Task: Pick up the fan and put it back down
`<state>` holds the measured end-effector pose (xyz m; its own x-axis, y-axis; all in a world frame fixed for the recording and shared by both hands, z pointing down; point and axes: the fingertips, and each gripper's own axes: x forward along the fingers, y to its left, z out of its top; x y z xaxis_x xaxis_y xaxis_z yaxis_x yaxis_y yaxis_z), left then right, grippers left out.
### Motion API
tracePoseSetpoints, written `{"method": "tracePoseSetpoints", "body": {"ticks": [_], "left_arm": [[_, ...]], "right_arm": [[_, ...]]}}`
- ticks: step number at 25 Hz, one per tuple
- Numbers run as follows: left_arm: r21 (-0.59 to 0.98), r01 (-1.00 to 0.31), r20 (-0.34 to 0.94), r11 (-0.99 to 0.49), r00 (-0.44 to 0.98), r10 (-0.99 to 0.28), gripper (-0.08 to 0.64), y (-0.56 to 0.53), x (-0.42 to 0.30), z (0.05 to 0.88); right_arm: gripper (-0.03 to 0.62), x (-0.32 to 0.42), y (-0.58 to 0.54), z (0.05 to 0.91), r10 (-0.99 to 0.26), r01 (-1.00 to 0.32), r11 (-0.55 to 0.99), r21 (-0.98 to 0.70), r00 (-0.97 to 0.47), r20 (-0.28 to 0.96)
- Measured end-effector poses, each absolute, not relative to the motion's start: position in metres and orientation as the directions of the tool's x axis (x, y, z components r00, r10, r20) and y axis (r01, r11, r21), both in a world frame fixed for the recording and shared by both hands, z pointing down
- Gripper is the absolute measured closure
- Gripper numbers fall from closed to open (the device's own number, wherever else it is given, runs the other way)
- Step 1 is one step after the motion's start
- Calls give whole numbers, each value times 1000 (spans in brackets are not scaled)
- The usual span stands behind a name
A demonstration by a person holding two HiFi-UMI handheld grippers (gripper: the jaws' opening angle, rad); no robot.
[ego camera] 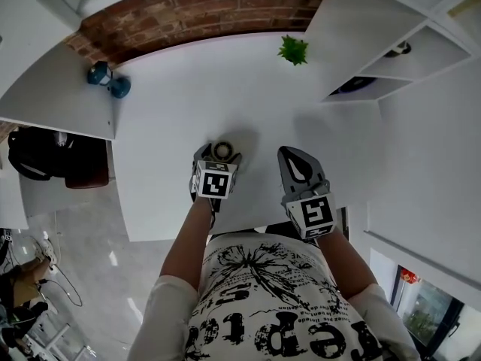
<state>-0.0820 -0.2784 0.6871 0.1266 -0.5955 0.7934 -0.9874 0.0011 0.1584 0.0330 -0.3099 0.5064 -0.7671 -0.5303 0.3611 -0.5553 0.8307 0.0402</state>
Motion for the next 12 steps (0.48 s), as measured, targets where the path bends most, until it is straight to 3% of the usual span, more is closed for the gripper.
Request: {"method": "tracePoseSetpoints", "body": {"ticks": [12], "left_arm": [[151, -989, 775, 2, 117, -621, 183, -279, -78, 672]], "right_arm": [[577, 28, -318, 501, -456, -472, 880, 48, -815, 358]]}}
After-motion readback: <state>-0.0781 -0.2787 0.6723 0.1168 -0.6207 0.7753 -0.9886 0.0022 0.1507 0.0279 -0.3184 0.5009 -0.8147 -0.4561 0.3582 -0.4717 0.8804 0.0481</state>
